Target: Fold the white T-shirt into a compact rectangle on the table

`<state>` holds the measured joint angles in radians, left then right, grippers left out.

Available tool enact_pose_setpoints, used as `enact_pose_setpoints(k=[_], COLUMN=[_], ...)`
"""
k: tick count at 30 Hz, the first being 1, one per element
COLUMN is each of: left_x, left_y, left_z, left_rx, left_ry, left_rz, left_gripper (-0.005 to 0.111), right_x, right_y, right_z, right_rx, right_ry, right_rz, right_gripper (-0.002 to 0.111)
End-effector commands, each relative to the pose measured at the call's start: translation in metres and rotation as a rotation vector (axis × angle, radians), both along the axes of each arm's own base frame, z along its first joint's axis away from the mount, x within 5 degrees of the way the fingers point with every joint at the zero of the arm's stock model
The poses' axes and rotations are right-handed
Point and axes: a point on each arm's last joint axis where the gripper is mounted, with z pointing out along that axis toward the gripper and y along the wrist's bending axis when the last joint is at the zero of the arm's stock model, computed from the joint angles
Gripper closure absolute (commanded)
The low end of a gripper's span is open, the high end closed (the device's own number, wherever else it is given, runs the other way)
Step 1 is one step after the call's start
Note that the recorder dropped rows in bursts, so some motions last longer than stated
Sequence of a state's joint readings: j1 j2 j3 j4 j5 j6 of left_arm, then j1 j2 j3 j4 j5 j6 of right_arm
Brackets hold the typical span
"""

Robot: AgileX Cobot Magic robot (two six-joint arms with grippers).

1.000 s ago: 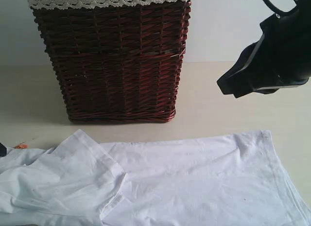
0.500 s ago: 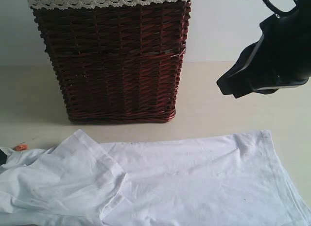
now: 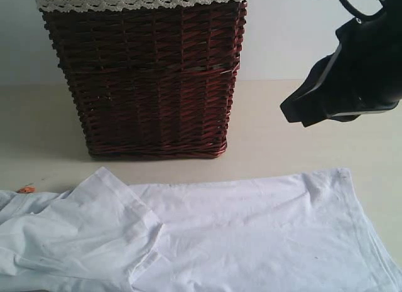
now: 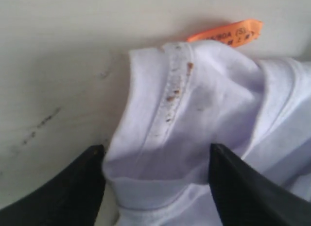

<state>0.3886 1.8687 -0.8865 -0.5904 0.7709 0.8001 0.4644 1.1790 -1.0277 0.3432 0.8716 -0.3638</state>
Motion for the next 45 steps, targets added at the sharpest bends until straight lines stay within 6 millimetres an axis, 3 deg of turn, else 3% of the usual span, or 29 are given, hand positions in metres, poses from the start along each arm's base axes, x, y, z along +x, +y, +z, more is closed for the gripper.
enact_pose_setpoints(k=[1, 7, 15, 22, 24, 31, 36, 40, 45], left_x=[0.0, 0.0, -0.002, 0.0, 0.0, -0.002, 0.006, 0.014, 0.02], left_y=[-0.006, -0.005, -0.011, -0.01, -0.012, -0.016, -0.016, -0.015, -0.009], left_z=[-0.001, -0.007, -0.034, -0.037, -0.038, -0.042, -0.035, -0.026, -0.011], left_rx=[-0.059, -0.049, -0.152, -0.154, -0.172, -0.231, -0.27, -0.299, -0.28], left_ry=[-0.02, -0.018, 0.078, 0.068, 0.076, 0.111, 0.086, 0.107, 0.182], left_rz=[-0.051, -0.071, -0.06, -0.031, -0.023, -0.018, -0.024, -0.016, 0.027], left_gripper=[0.046, 0.046, 0.046, 0.047, 0.051, 0.087, 0.09, 0.107, 0.107], right_x=[-0.001, -0.001, -0.001, -0.001, -0.001, -0.001, -0.002, -0.002, -0.002], right_y=[0.0, 0.0, 0.0, 0.0, 0.0, 0.001, 0.001, 0.001, 0.001], right_z=[0.003, 0.003, 0.003, 0.003, 0.003, 0.003, 0.003, 0.003, 0.003], right_rx=[0.01, 0.012, 0.012, 0.013, 0.017, 0.018, 0.022, 0.022, 0.022], right_ry=[-0.01, -0.01, -0.01, -0.009, -0.007, -0.006, -0.005, -0.005, -0.005], right_rz=[0.0, 0.0, 0.0, 0.0, 0.0, -0.001, -0.001, -0.001, -0.001], right_gripper=[0.1, 0.1, 0.1, 0.1, 0.1, 0.1, 0.1, 0.1, 0.1])
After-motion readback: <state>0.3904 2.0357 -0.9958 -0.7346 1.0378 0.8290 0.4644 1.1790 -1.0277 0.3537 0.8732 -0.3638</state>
